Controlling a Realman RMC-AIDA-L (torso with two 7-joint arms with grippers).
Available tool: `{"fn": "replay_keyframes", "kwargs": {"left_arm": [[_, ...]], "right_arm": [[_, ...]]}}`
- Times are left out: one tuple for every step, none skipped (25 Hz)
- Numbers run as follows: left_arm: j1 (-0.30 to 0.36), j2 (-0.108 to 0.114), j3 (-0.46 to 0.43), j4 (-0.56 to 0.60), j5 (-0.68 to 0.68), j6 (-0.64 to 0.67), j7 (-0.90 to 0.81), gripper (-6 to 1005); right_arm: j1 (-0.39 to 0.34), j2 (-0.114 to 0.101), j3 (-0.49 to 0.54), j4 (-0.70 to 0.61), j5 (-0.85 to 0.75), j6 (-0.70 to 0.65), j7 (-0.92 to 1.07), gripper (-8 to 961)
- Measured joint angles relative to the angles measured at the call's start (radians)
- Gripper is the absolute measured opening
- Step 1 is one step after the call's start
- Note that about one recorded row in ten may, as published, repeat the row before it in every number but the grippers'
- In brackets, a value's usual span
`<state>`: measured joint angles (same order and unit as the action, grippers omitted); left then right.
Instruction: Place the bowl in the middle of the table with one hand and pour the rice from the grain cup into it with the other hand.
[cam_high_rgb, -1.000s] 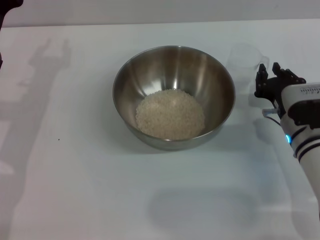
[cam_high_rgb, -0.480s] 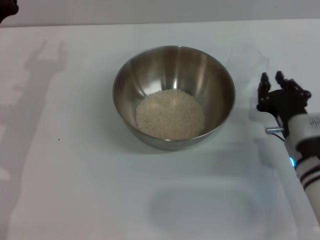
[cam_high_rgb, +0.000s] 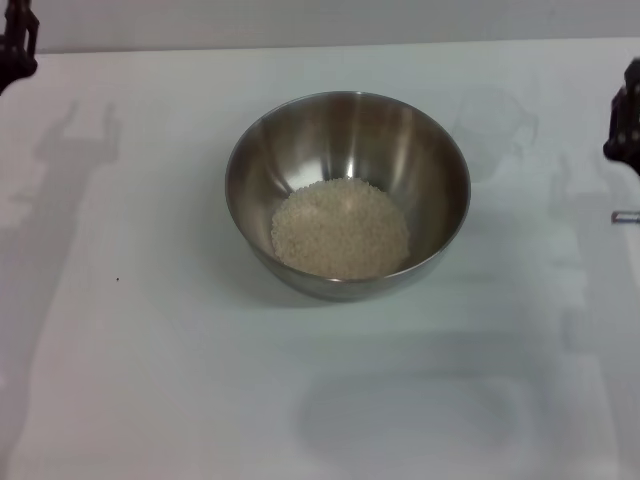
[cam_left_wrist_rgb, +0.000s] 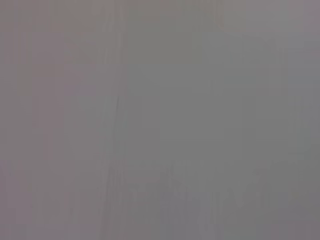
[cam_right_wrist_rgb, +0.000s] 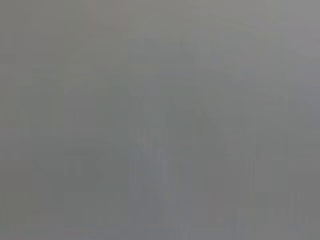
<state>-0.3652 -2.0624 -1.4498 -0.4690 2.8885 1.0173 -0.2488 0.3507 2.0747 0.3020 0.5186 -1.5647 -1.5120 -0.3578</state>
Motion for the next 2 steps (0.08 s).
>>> {"fn": "replay_keyframes", "kwargs": {"left_arm": [[0.003,0.001,0.013,0.014,0.0,0.004,-0.009,455],[0.003,0.001,0.013,0.014,0.0,0.004,-0.009,455]], "right_arm": [[0.015,0.0,-0.001,-0.021,0.0,-0.002,0.02,282],[0.029,0.0,-0.003,-0.044,0.0,0.003,0.04,282]]}}
